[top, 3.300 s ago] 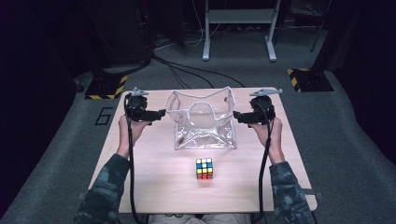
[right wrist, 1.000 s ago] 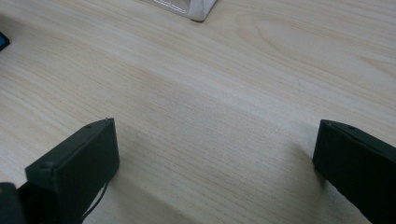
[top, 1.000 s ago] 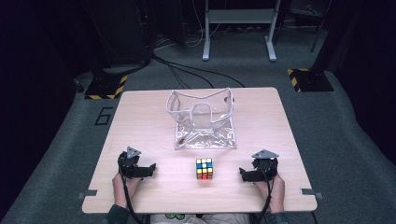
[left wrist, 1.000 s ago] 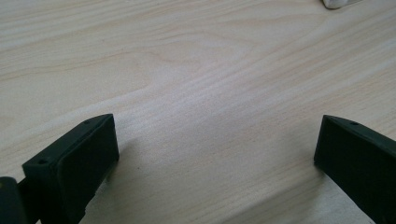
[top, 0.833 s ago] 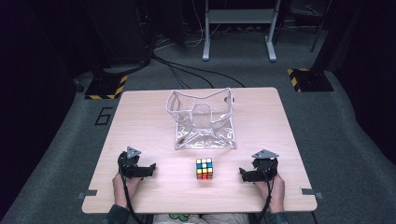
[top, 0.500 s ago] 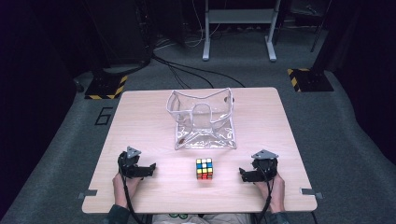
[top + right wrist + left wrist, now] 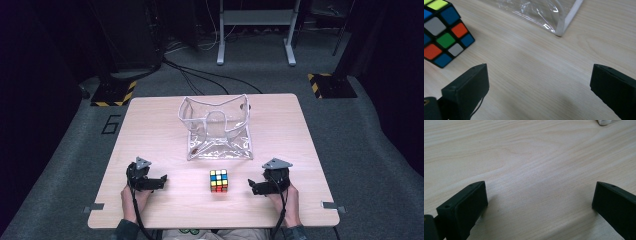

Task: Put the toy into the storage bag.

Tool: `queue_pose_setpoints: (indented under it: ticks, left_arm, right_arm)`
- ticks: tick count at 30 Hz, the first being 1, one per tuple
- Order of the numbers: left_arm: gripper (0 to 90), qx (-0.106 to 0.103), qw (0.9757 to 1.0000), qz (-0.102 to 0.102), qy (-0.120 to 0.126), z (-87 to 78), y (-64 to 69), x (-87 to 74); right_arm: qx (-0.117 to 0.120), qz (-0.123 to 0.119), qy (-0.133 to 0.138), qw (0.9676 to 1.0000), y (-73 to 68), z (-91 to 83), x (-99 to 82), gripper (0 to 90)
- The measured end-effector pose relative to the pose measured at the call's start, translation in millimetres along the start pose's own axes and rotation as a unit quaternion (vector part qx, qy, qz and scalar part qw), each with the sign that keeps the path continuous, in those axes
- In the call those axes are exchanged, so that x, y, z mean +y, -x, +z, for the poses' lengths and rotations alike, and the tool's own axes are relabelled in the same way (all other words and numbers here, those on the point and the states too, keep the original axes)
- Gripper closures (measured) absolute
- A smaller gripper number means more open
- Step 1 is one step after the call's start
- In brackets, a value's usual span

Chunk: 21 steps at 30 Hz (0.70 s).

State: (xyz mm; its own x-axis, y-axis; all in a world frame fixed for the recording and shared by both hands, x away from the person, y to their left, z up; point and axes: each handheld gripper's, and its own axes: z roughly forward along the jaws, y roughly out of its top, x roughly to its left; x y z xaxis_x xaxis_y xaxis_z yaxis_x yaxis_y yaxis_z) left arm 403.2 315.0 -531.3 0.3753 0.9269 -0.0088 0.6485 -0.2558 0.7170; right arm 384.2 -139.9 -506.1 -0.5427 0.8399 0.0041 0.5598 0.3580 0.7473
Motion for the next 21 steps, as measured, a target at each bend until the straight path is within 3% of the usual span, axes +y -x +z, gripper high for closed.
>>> queue_pose_setpoints:
  ticks: [7,13,21]
  left_arm:
    - [0.0,0.0,1.0,0.0,0.0,0.0,0.0,0.1]
    - [0.0,0.0,1.0,0.001,0.0,0.0,0.1,0.0]
    - [0.0,0.0,1.0,0.002,0.0,0.2,0.1,0.2]
  right_arm:
    - [0.013,-0.017,-0.008,0.9997,-13.9,2.2,11.6,1.2]
    - [0.026,-0.049,-0.013,0.9984,-27.5,4.8,18.5,1.5]
    - [0.05,-0.063,-0.008,0.9967,-38.0,5.2,27.6,1.5]
